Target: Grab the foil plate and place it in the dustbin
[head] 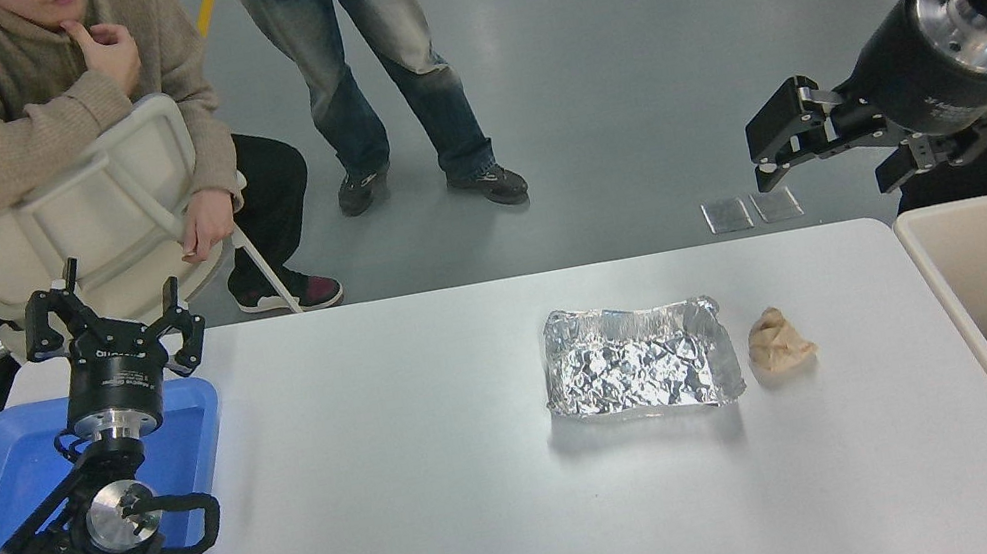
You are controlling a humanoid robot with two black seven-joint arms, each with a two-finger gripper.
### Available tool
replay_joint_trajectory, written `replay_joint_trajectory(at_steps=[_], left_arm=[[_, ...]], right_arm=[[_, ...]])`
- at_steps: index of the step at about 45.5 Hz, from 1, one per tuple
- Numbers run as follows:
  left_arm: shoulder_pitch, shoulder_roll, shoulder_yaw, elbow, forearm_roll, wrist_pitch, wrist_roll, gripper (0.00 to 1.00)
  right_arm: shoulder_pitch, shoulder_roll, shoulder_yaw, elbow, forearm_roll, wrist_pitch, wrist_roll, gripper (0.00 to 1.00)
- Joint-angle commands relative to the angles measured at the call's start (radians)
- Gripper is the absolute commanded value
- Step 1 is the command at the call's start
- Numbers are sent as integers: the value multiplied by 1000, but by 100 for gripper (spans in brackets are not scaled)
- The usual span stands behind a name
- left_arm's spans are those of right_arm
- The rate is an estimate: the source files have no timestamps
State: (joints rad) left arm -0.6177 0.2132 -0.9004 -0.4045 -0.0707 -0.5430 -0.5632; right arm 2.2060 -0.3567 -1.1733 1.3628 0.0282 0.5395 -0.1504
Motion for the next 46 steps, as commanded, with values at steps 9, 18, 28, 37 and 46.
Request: replay_joint_trajectory(at_steps=[9, 18, 28, 37, 46], left_arm=[[0, 0, 0, -1, 0, 0, 0, 99], [0, 0, 0, -1, 2, 0, 0, 99], [0, 0, -2, -1, 2, 0, 0, 99], [0, 0, -2, -1, 2, 0, 0, 99], [0, 0, -2, -1, 2, 0, 0, 99]], right_arm=[[-448, 140, 127, -287, 7, -125, 0, 100], [-607, 180, 193, -364, 9, -213, 0, 100], [-729, 228, 225, -456, 7, -251, 0, 100], [-838, 280, 271, -576, 6, -282, -1, 100], [-904, 305, 268, -654, -17, -319, -3, 98]])
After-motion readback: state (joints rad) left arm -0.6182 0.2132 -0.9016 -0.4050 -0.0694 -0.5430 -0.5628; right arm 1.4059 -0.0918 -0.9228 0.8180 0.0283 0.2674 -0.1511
